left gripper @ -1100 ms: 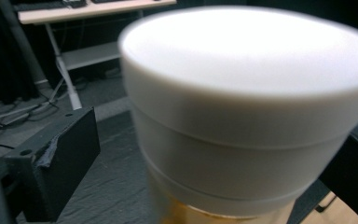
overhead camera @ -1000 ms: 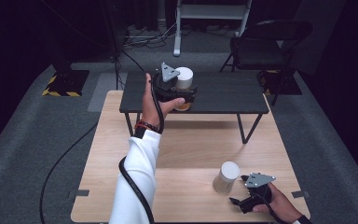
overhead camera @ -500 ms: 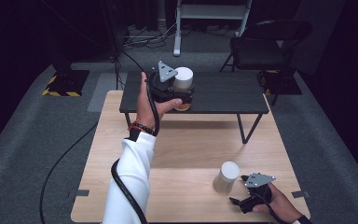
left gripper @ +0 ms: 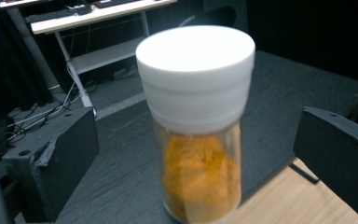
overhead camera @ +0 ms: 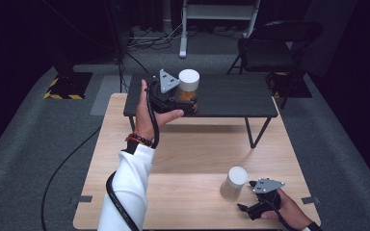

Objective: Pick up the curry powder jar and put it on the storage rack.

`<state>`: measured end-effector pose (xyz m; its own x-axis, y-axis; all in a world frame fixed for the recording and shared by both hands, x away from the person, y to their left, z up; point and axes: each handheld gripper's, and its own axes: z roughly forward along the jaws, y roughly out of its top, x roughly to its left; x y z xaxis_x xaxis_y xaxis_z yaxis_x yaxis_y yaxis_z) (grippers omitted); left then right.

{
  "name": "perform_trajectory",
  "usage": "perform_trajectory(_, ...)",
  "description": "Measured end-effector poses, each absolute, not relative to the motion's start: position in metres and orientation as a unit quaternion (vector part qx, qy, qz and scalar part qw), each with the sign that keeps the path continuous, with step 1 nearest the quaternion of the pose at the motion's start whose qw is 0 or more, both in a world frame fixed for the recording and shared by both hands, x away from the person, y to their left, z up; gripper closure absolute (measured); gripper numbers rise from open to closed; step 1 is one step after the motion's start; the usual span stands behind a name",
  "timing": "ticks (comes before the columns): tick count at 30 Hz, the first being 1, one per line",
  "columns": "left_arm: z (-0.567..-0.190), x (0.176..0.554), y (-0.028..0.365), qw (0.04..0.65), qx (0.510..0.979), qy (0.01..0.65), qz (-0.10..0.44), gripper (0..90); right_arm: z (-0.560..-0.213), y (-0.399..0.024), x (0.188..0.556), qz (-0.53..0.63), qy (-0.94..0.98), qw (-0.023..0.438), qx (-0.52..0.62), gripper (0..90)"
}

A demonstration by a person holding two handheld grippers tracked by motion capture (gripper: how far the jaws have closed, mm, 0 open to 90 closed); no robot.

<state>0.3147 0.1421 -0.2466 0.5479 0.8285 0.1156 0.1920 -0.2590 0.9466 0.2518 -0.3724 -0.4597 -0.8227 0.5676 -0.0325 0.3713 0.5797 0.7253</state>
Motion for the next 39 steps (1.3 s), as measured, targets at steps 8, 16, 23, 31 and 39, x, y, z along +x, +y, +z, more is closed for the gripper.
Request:
perform_trajectory(8,-0.251,0.297,0.148,0.485,0.737,0.340,0.325,0.3,-0.460,-0.372,0.252,0.373,0.879,0.132,0.267,0.0)
perform_trajectory(16,-0.261,0.284,0.154,0.469,0.754,0.322,0.329,0.5,-0.460,-0.372,0.252,0.373,0.879,0.132,0.267,0.0)
perform_trajectory(23,-0.275,0.274,0.157,0.457,0.761,0.310,0.341,0.7,-0.460,-0.372,0.252,0.373,0.879,0.132,0.267,0.0)
perform_trajectory(31,-0.297,0.265,0.164,0.452,0.769,0.302,0.337,2.1,-0.460,-0.372,0.252,0.372,0.879,0.132,0.267,0.0)
perform_trajectory(39,-0.313,0.259,0.173,0.445,0.778,0.302,0.324,3.2,-0.460,-0.372,0.252,0.372,0.879,0.132,0.268,0.0)
